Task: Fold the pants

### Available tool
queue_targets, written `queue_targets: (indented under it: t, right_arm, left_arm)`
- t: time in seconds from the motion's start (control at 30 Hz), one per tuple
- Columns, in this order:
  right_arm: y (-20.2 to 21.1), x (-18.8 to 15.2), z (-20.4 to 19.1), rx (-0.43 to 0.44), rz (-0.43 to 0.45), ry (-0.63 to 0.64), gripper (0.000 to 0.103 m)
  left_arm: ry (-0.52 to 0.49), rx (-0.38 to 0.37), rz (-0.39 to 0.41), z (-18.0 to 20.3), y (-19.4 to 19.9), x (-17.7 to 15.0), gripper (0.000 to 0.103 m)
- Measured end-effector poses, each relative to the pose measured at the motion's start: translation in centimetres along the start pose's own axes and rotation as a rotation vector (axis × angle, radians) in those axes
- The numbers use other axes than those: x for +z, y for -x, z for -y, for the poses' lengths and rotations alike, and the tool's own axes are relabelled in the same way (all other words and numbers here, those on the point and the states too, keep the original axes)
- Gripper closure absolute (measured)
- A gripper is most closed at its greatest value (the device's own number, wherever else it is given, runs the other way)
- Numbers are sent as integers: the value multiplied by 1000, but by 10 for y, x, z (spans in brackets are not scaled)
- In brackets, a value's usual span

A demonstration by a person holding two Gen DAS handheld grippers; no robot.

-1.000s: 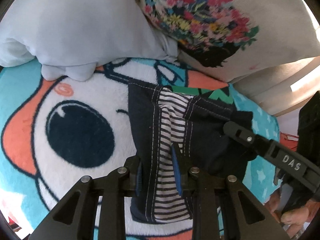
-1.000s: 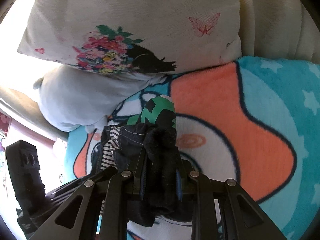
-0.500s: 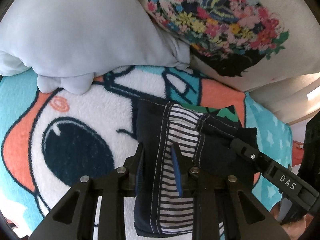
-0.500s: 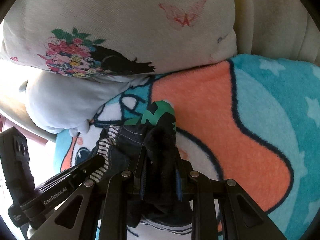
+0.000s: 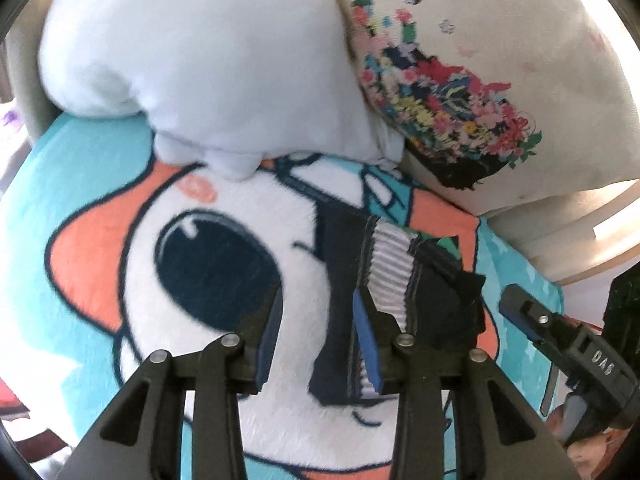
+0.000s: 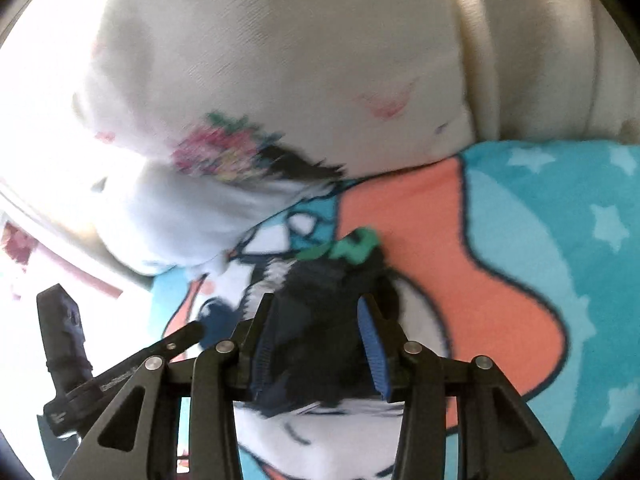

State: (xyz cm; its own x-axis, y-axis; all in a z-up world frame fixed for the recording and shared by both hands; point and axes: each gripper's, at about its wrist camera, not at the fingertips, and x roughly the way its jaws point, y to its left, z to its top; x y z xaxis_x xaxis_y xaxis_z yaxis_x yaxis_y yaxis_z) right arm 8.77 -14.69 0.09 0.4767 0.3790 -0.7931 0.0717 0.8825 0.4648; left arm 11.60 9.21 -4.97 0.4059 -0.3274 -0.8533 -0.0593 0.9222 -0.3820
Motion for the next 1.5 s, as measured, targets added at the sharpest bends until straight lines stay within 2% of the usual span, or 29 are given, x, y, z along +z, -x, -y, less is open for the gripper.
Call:
queue_targets:
  t: [0.13,0.23,0.27,0.33,0.47,0.57,0.73,0.97,1.17,1.5]
  right_arm:
    - [-31,-14,-4,-35,-62,8,58]
    - [-46,-21,8,-130,-80,-18,58]
    - [-45,-21,11,-134,-74,-33,58]
    - [-37,-21,13,-127,-55,-62,58]
    - [-6,-27,8,-143,37,-79,49]
    - [13,-42,4,-183,79,-84,46]
    - [28,-74,9,-262,79,-104,44]
    - [37,-113,16,-329,68,-156,42]
    - [36,-130,11,-359,54,-185,41]
    - [25,-137,-9,-381,29,-145,39]
  left_arm:
    - [3,20,-20,-10,2,-15,68]
    - [-31,38,-9,-11,11,-24,68]
    - [-46,46,0,-9,15,-27,67]
    - [-73,58,17,-6,20,-30,66]
    - [-150,70,64,6,35,-35,65]
    - [-211,69,95,17,44,-39,64]
    - [-319,51,122,38,57,-52,56]
    - [-424,22,93,52,63,-77,49]
    - [-462,5,76,47,66,-92,46]
    - [-448,-3,73,35,71,-90,44]
